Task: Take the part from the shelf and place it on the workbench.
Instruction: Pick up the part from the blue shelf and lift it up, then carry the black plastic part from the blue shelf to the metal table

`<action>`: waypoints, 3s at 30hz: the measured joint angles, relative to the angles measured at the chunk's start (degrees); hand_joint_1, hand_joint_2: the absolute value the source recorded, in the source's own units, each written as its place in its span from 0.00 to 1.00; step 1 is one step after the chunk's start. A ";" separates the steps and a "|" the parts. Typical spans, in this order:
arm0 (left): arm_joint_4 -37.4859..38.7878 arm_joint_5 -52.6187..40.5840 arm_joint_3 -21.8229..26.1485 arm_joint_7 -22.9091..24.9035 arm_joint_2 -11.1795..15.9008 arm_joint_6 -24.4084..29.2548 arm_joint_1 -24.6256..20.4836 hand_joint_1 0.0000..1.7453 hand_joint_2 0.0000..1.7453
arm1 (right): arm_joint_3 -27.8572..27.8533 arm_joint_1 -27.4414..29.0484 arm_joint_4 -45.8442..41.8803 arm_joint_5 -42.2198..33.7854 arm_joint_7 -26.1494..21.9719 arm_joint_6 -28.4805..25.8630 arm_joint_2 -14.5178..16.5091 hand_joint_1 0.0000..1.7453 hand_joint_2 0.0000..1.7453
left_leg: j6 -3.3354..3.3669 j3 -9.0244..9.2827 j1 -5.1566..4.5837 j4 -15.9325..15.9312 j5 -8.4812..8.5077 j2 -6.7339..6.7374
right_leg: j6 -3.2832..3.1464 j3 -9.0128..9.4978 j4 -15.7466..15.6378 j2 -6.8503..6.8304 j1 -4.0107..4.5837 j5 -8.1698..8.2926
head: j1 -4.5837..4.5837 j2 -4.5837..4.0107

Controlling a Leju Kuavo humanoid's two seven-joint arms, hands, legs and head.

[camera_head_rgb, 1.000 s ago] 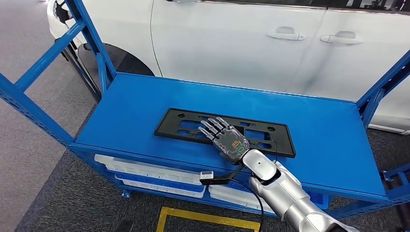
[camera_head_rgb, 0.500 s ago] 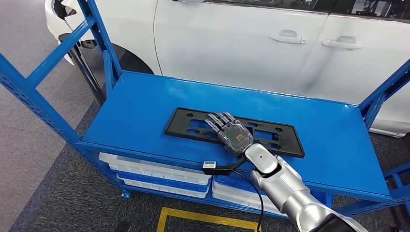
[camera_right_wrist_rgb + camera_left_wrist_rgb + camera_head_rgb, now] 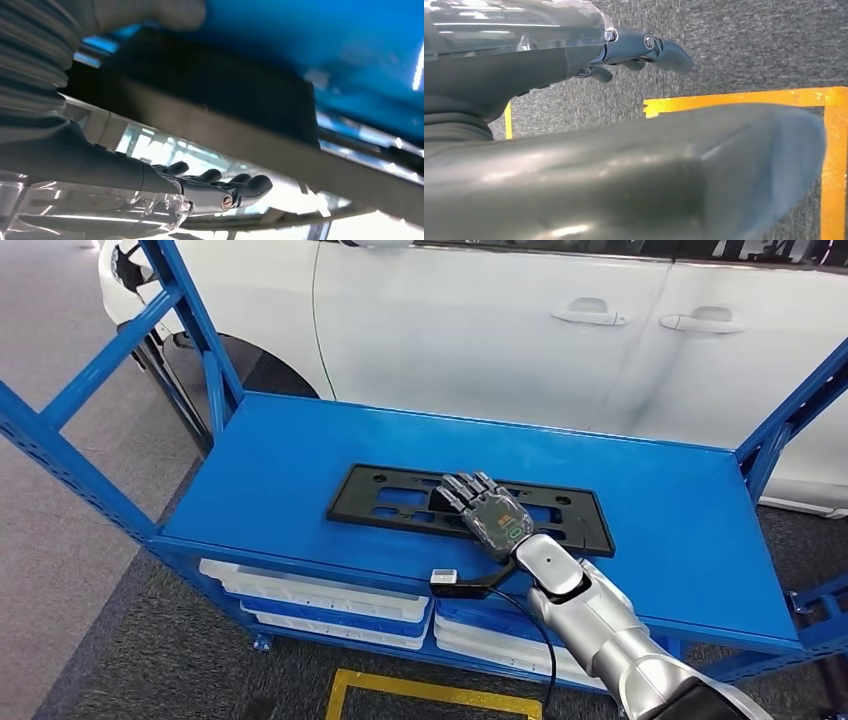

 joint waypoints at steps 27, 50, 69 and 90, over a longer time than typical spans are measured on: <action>0.00 0.26 -0.01 -0.56 0.11 0.11 -0.35 0.00 0.00 | -0.65 -0.39 1.80 -1.95 -3.70 0.98 -0.18 1.00 1.00 | 0.50 5.73 0.22 -11.48 5.44 -0.13 | 0.78 -1.02 1.16 0.29 0.17 -0.26 | 0.00 0.00; 0.00 0.37 -0.12 -0.23 0.33 0.28 -1.43 0.00 0.00 | -2.58 -12.00 -15.54 -8.17 -7.00 10.36 -3.93 1.00 1.00 | 2.46 4.30 0.36 -10.91 6.34 -0.21 | 3.13 -9.15 16.74 0.39 -0.47 -4.98 | 0.00 0.00; 0.05 2.50 0.31 -0.60 0.01 4.08 -3.08 0.00 1.00 | -8.99 -17.07 -35.68 -66.57 -10.73 35.71 -2.99 1.00 1.00 | 0.52 3.22 0.17 -9.50 6.23 -0.08 | 0.79 -3.13 3.50 0.41 0.33 -0.77 | 0.00 0.00; 0.07 8.21 4.19 -3.39 -0.50 9.00 -2.61 0.00 1.00 | -11.26 -18.46 -35.75 -92.34 -5.86 45.23 -0.34 1.00 1.00 | -0.20 2.01 0.43 -6.32 3.28 -0.25 | 0.41 -3.09 2.31 0.39 -0.43 0.23 | 0.00 0.00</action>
